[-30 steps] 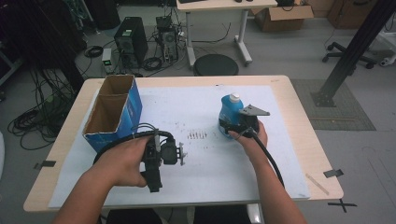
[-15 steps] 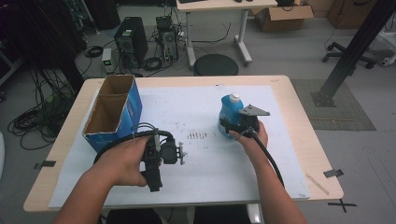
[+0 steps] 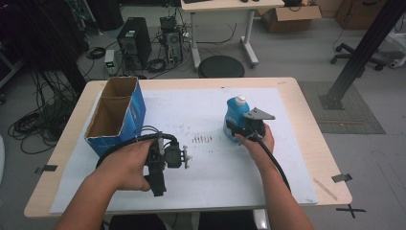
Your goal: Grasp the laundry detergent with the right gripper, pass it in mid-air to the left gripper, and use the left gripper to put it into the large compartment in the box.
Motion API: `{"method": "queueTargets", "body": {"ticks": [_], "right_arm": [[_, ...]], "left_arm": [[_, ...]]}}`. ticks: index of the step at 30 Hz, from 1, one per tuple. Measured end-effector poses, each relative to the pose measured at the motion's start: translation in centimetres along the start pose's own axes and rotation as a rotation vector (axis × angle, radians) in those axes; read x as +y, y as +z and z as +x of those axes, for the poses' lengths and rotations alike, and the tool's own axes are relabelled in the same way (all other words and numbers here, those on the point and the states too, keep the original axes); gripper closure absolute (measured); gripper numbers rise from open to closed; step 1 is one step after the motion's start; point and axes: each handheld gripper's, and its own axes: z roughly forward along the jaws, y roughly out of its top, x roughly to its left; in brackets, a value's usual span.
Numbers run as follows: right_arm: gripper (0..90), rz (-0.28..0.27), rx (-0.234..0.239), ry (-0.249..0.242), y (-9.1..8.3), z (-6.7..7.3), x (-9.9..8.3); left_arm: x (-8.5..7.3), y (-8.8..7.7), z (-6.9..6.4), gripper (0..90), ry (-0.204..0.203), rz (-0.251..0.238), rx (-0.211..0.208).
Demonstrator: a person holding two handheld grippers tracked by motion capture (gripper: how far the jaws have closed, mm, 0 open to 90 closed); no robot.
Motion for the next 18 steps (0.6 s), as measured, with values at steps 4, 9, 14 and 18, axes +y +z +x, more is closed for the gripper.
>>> {"method": "queueTargets", "body": {"ticks": [4,9,14,18], "right_arm": [[45.2,-0.006,-0.007,-0.004,-0.04,0.12,-0.05],[45.8,-0.004,-0.005,-0.003,-0.06,0.09,-0.01],[46.0,0.002,0.003,-0.002,-0.11,-0.03,0.09],[45.9,-0.016,0.010,0.005,-0.58,-0.18,0.65]], "left_arm": [[0.08,-0.08,0.04,0.4,0.001,0.002,0.003],[0.22,-0.23,-0.01,0.4,0.005,0.000,0.003],[0.40,-0.23,0.17,0.4,0.004,0.004,0.003],[0.60,-0.33,0.30,0.4,0.005,0.007,0.004]]}}
